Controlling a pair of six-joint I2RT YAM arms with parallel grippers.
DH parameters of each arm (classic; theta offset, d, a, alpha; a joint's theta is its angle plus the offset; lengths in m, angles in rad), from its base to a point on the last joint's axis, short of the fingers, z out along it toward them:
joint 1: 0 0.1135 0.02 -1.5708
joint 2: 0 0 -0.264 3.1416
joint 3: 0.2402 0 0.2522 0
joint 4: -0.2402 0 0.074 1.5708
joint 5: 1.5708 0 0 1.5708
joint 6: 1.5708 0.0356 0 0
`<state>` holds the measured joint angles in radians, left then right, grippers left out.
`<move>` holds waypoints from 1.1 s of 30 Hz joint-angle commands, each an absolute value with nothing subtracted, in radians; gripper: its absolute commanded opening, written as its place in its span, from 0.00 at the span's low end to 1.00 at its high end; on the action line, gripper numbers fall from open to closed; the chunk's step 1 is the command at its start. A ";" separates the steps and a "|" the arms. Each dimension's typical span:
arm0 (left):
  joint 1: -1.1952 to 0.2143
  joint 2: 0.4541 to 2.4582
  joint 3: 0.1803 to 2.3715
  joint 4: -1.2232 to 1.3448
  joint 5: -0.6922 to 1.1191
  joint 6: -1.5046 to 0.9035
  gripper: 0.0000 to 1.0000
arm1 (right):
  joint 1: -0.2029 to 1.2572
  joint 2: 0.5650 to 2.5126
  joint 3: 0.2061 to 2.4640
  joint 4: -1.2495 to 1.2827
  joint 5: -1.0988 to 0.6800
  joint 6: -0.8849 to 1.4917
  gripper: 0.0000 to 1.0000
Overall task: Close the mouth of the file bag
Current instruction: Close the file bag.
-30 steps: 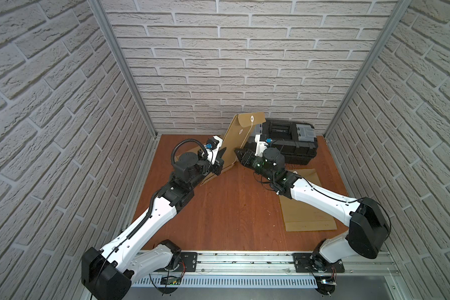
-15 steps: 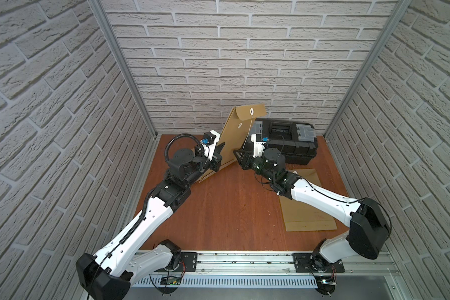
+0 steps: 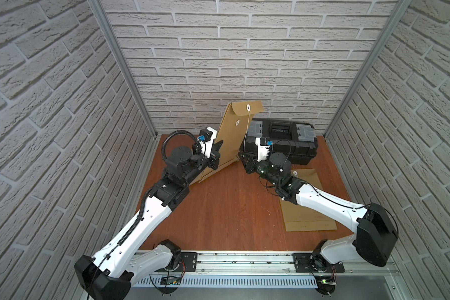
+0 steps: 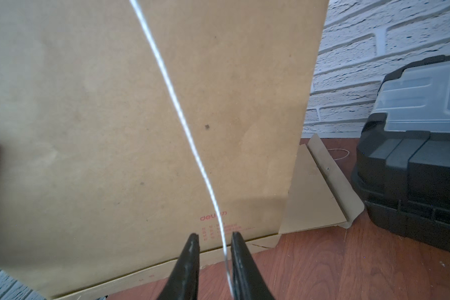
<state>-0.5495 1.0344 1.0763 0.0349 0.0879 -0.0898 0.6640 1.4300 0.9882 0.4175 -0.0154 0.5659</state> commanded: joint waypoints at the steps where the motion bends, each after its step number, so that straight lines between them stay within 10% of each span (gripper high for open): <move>1: -0.537 1.014 1.103 0.084 0.102 -0.123 0.00 | 0.661 1.394 0.979 0.480 -0.003 0.550 0.19; 8: -0.528 1.011 1.103 0.085 0.105 -0.136 0.00 | 0.661 1.400 0.995 0.452 0.011 0.540 0.03; 33: -0.325 1.124 1.058 0.152 0.652 -0.495 0.00 | 0.954 1.455 1.284 0.051 0.126 -0.014 0.03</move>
